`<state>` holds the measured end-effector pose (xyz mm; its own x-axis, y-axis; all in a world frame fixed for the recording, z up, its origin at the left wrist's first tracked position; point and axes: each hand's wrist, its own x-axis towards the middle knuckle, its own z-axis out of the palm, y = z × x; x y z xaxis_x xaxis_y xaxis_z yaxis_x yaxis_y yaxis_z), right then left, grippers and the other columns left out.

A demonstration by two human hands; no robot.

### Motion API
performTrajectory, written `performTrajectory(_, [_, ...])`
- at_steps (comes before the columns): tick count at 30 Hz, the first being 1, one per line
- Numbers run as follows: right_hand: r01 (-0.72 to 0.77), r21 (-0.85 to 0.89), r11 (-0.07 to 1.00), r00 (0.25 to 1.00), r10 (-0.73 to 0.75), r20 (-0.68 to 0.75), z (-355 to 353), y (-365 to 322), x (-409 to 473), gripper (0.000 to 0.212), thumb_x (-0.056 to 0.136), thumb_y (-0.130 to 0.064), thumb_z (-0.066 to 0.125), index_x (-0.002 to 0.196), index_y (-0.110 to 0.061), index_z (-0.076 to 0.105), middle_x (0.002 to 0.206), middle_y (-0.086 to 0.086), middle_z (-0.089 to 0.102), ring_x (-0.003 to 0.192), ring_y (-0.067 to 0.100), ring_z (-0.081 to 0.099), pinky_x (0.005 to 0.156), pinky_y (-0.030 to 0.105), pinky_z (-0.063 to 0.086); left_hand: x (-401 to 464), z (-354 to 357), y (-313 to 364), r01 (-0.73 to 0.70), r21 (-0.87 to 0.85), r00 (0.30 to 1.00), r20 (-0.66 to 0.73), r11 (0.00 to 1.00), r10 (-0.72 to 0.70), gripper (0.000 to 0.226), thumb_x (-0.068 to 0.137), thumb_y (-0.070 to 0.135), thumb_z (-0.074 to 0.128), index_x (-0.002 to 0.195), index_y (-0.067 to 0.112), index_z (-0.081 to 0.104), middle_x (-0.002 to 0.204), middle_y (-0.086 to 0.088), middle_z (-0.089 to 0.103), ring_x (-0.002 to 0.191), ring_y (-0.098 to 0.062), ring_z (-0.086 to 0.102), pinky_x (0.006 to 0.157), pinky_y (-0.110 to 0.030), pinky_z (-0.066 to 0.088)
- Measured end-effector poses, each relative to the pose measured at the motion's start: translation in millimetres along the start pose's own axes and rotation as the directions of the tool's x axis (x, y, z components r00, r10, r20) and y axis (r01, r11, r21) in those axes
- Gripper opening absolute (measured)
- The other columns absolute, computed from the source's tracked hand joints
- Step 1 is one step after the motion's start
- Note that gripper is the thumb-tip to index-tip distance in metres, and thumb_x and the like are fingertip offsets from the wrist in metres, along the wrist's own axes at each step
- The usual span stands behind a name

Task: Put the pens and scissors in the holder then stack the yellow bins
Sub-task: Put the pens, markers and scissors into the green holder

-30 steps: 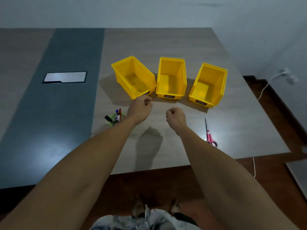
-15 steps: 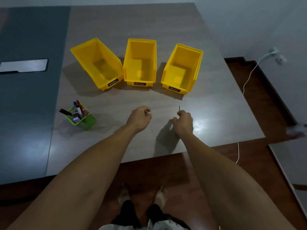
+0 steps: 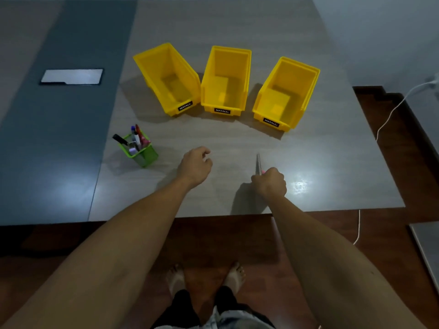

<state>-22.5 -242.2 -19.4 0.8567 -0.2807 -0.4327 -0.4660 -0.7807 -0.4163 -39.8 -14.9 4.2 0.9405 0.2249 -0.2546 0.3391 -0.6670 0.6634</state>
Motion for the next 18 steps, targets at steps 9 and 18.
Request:
performTrajectory(9, [0.404,0.296,0.865,0.904,-0.427,0.011,36.8,-137.0,-64.9,0.014,0.098,-0.016,0.061,0.097,-0.006,0.070,0.076,0.006,0.064,0.052,0.012,0.055,0.041,0.015,0.038,-28.3,-105.0,-54.7,-0.023,0.221,0.914,-0.392,0.975,0.110,0.086,0.078,0.037,0.072,0.152,0.021,0.031,0.163,-0.008,0.023,0.148,-0.032,0.026,0.113,-0.051,0.030])
performTrajectory(18, [0.543,0.251,0.801,0.791,-0.589,0.165,64.2,-236.1,-117.7,0.017,0.093,-0.024,0.062,0.099,-0.016,0.075,0.067,0.007,0.066,0.053,0.022,0.063,0.058,0.038,0.055,-10.9,-150.5,-145.9,0.086,-0.074,0.950,-0.294,0.994,-0.104,0.135,0.059,0.058,0.085,0.159,0.021,0.002,0.167,-0.005,0.017,0.149,-0.030,0.028,0.112,-0.053,0.036])
